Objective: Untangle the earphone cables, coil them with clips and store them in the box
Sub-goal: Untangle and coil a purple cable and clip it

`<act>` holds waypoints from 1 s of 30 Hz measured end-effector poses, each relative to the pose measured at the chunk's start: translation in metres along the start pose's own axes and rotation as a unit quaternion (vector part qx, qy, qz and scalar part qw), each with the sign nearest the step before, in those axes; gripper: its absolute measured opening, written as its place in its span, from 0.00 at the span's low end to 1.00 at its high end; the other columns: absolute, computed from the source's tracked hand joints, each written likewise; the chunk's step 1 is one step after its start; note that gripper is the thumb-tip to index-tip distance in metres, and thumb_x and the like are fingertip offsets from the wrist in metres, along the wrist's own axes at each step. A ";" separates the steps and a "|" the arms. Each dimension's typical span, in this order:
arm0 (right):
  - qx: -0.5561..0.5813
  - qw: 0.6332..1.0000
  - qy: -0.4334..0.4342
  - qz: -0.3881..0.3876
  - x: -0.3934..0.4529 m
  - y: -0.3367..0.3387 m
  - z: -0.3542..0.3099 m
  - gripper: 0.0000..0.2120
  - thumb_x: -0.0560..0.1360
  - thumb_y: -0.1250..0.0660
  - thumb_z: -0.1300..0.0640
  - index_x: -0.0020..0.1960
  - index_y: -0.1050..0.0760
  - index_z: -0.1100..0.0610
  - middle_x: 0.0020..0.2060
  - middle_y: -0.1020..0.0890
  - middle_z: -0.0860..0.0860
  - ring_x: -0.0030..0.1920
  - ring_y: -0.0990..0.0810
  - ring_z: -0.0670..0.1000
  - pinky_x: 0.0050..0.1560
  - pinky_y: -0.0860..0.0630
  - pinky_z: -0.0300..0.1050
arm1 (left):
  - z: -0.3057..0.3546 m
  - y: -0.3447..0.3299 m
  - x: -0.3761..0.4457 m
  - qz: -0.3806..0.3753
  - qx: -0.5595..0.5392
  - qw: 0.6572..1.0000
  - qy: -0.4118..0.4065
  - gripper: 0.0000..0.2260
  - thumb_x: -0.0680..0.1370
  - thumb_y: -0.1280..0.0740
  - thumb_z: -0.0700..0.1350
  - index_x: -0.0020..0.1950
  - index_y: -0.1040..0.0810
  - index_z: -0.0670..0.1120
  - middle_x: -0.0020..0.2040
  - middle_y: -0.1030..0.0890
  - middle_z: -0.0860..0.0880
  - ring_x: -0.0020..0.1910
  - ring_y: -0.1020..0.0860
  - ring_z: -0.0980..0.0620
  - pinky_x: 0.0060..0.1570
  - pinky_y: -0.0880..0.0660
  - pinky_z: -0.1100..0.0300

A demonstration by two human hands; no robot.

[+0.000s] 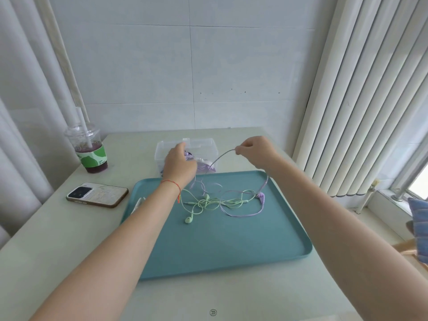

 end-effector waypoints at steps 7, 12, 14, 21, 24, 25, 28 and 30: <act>0.042 0.996 0.084 -0.015 -0.008 -0.009 -0.032 0.07 0.78 0.36 0.57 0.44 0.22 0.55 0.30 0.29 0.45 0.26 0.35 0.45 0.27 0.40 0.38 | 0.062 -0.032 -0.016 -0.146 -0.182 0.972 -0.041 0.09 0.79 0.38 0.44 0.45 0.20 0.44 0.29 0.27 0.49 0.31 0.28 0.51 0.38 0.30 0.59; 0.075 0.991 -0.009 0.111 0.004 0.020 0.013 0.08 0.78 0.40 0.61 0.47 0.22 0.56 0.37 0.23 0.49 0.30 0.30 0.48 0.29 0.35 0.41 | 0.034 -0.012 0.001 -0.093 -0.140 0.986 -0.013 0.14 0.76 0.35 0.52 0.32 0.25 0.48 0.28 0.31 0.49 0.27 0.32 0.53 0.37 0.34 0.59; 0.085 0.984 -0.048 0.149 0.005 0.027 0.031 0.09 0.78 0.42 0.61 0.49 0.23 0.57 0.42 0.22 0.51 0.36 0.27 0.52 0.35 0.34 0.42 | 0.026 0.001 0.006 -0.058 -0.160 0.985 -0.002 0.12 0.73 0.35 0.52 0.32 0.24 0.48 0.29 0.31 0.48 0.29 0.33 0.50 0.36 0.35 0.59; -0.051 0.991 -0.067 0.103 0.005 0.013 0.032 0.20 0.74 0.46 0.66 0.63 0.28 0.59 0.63 0.29 0.57 0.63 0.29 0.58 0.66 0.33 0.51 | 0.023 0.007 0.009 -0.068 -0.080 0.993 -0.046 0.09 0.77 0.35 0.43 0.37 0.22 0.47 0.32 0.25 0.53 0.32 0.29 0.56 0.35 0.33 0.62; -0.035 0.994 0.066 0.075 -0.001 -0.003 -0.012 0.20 0.74 0.43 0.67 0.64 0.28 0.59 0.62 0.25 0.55 0.63 0.27 0.55 0.63 0.32 0.44 | 0.035 -0.004 0.004 -0.076 -0.026 0.993 -0.085 0.07 0.78 0.35 0.44 0.43 0.21 0.45 0.34 0.25 0.55 0.34 0.28 0.56 0.36 0.33 0.61; -0.008 0.994 0.097 0.051 -0.005 -0.010 -0.026 0.19 0.73 0.42 0.67 0.63 0.28 0.58 0.59 0.22 0.54 0.60 0.25 0.54 0.57 0.30 0.42 | 0.040 -0.008 0.002 -0.077 -0.021 0.992 -0.095 0.06 0.78 0.35 0.44 0.44 0.21 0.45 0.34 0.25 0.55 0.34 0.28 0.55 0.36 0.33 0.61; 0.057 0.992 0.097 -0.059 -0.017 -0.038 -0.045 0.18 0.74 0.42 0.66 0.63 0.31 0.56 0.48 0.19 0.51 0.43 0.22 0.50 0.37 0.28 0.40 | 0.053 -0.018 -0.005 -0.089 -0.021 0.989 -0.117 0.07 0.79 0.36 0.44 0.42 0.23 0.46 0.33 0.26 0.55 0.31 0.27 0.56 0.30 0.35 0.68; 0.055 0.991 0.071 -0.100 -0.021 -0.052 -0.042 0.16 0.75 0.43 0.65 0.62 0.32 0.57 0.43 0.21 0.53 0.36 0.25 0.50 0.33 0.31 0.40 | 0.057 -0.022 -0.007 -0.087 -0.026 0.989 -0.121 0.07 0.79 0.35 0.46 0.44 0.23 0.45 0.32 0.27 0.54 0.32 0.27 0.53 0.30 0.36 0.65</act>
Point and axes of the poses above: each hand's wrist, its own x-axis towards the middle knuckle, its own y-axis out of the back of the hand, z = x × y, the point moved 8 cm from there along x, towards the middle knuckle
